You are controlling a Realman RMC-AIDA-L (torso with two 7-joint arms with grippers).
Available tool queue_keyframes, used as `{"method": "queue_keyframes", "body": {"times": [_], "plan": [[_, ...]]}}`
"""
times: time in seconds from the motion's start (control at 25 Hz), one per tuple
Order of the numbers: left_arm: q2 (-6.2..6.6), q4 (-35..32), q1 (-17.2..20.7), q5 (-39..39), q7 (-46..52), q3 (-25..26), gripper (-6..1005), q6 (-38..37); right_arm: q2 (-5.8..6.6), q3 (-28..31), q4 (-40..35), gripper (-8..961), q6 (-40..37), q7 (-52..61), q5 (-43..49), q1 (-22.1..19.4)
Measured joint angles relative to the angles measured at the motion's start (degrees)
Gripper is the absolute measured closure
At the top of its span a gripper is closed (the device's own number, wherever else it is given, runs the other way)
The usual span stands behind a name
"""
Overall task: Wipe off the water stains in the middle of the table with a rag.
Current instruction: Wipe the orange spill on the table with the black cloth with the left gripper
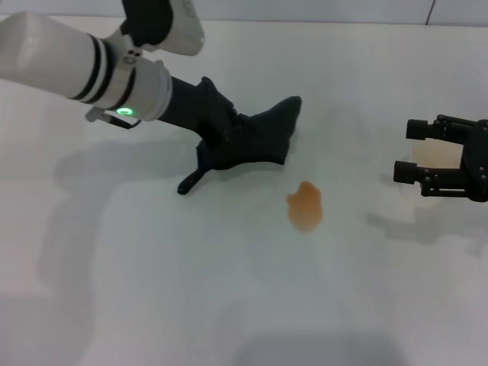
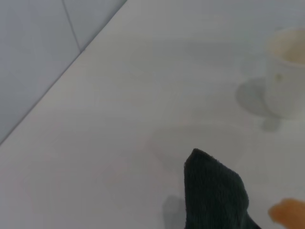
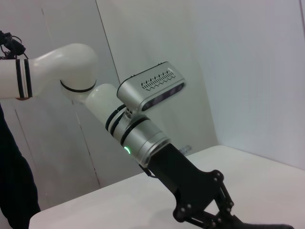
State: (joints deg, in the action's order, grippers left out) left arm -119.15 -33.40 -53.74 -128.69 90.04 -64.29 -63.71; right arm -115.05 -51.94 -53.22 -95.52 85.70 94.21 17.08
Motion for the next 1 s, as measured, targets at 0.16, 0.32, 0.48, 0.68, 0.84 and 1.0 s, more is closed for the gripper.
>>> {"method": "queue_keyframes", "body": {"times": [0.16, 0.32, 0.48, 0.68, 0.84, 1.0], "plan": [[-0.09, 0.5, -0.3, 4.1, -0.2, -4.6, 929, 1.6, 0.00, 0.0, -0.1, 109, 0.0, 0.0, 0.0, 0.0], [-0.19, 0.9, -0.2, 7.3, -0.3, -8.0, 928, 2.4, 0.00, 0.0, -0.2, 109, 0.0, 0.0, 0.0, 0.1], [-0.32, 1.5, 0.2, 9.6, -0.3, -11.1, 928, 2.6, 0.00, 0.0, -0.2, 109, 0.0, 0.0, 0.0, 0.1], [-0.32, 2.9, 0.3, 10.7, -0.3, -13.0, 929, 2.4, 0.00, -0.2, -0.2, 109, -0.1, 0.0, 0.0, 0.1], [-0.37, 3.0, 0.3, 10.8, -0.3, -13.3, 929, 0.8, 0.00, -0.6, -0.2, 110, 0.0, 0.0, 0.0, 0.1], [-0.38, 3.0, 0.3, 12.4, -1.9, -13.4, 927, -3.2, -0.01, -0.7, -0.2, 110, 0.0, 0.0, 0.0, 0.2]]}}
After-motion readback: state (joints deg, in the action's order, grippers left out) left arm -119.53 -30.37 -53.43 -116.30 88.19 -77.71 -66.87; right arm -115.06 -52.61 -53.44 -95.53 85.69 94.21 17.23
